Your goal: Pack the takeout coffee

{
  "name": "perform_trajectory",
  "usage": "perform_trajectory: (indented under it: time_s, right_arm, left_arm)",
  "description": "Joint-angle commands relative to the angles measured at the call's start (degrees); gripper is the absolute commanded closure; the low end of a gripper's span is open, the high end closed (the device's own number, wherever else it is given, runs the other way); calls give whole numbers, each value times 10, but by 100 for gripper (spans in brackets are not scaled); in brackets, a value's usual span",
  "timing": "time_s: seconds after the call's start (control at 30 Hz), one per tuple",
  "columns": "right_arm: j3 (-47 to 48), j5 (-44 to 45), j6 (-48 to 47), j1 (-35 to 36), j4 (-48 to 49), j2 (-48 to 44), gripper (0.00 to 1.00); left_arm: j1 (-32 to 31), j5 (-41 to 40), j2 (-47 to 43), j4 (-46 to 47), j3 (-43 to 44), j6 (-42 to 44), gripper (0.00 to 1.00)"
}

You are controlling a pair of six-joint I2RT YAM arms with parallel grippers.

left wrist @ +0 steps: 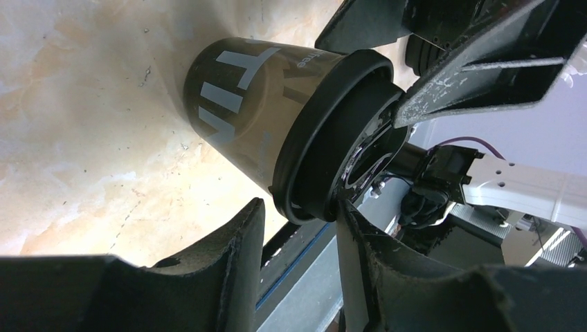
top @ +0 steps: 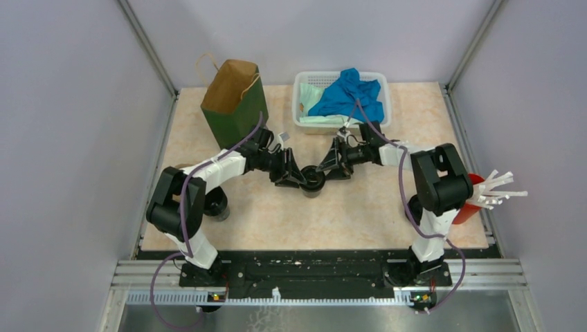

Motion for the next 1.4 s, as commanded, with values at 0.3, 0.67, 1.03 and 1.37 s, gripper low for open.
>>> perform_trajectory:
  time_s: [0.3, 0.67, 1.03, 1.37]
  right_arm:
    - [82, 70, -152, 15, -235, -42, 18]
    - [-40, 157, -112, 14, -102, 99, 39]
    - [139, 82, -179, 19, -248, -18, 13]
    - [188, 70, -199, 35, -237, 61, 12]
  left_arm:
    - [0, -139, 45, -90, 20, 60, 52]
    - [1, -166, 92, -89, -7, 65, 54]
    - [-6, -182, 79, -138, 68, 95, 52]
    - [-9, -185, 104, -148, 93, 107, 53]
